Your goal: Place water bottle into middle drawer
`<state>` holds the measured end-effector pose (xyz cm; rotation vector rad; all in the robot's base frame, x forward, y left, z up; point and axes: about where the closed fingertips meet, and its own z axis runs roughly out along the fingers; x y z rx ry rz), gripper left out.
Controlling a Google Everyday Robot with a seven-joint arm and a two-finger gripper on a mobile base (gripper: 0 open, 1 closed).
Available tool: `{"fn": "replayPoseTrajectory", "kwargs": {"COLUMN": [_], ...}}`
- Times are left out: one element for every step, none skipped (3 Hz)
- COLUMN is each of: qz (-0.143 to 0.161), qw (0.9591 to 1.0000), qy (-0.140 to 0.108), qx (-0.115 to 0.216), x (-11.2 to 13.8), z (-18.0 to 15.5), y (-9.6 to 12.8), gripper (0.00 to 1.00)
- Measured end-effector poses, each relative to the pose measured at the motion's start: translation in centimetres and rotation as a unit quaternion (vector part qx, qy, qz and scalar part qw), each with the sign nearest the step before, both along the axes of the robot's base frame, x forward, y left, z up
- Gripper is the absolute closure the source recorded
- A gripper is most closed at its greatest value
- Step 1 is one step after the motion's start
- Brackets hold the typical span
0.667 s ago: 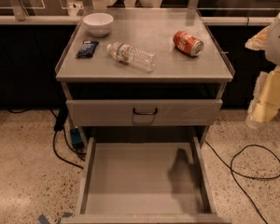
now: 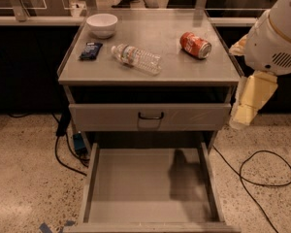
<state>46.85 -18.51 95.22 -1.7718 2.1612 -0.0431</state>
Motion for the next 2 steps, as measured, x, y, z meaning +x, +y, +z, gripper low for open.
{"fn": "replayPoseTrajectory", "kwargs": {"qz": [0.000,0.002], "qw": [1.0000,0.9999], "qy": [0.000,-0.007], "qx": [0.000,0.012], "x": [0.0,1.4], "z": [0.0,-0.6], "y": [0.0,0.6], "gripper": [0.00,0.00]}}
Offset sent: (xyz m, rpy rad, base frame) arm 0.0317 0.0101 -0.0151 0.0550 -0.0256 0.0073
